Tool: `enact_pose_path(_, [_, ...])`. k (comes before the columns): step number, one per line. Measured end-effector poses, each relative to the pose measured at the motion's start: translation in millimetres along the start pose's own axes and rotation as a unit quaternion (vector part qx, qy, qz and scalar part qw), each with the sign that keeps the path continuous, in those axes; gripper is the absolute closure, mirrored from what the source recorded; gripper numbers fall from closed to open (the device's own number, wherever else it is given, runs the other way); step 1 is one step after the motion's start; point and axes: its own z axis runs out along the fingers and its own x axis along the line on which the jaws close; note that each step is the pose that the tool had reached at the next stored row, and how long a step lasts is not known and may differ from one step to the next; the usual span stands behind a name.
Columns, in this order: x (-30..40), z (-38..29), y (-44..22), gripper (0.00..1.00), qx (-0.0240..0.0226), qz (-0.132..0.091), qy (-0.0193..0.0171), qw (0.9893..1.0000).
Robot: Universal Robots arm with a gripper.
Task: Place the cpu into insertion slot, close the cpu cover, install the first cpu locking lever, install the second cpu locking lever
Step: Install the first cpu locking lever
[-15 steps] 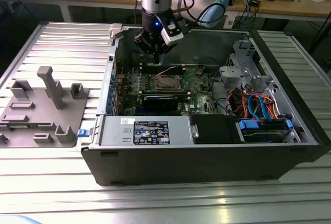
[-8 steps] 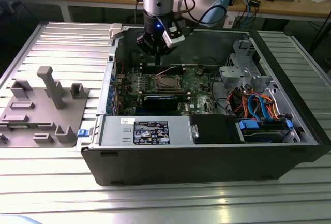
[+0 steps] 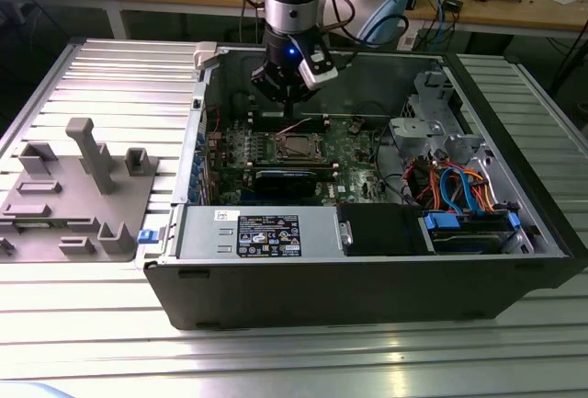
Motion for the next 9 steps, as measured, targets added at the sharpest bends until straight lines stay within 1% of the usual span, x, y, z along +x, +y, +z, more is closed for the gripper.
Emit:
enact_pose_path(3, [-5.2,4.4,0.1,0.89,-0.0002,0.000,0.0002,1.0000])
enact_pose_path(9, [-9.4,8.0,1.8,0.89,-0.0003,0.000,0.0002,1.0000])
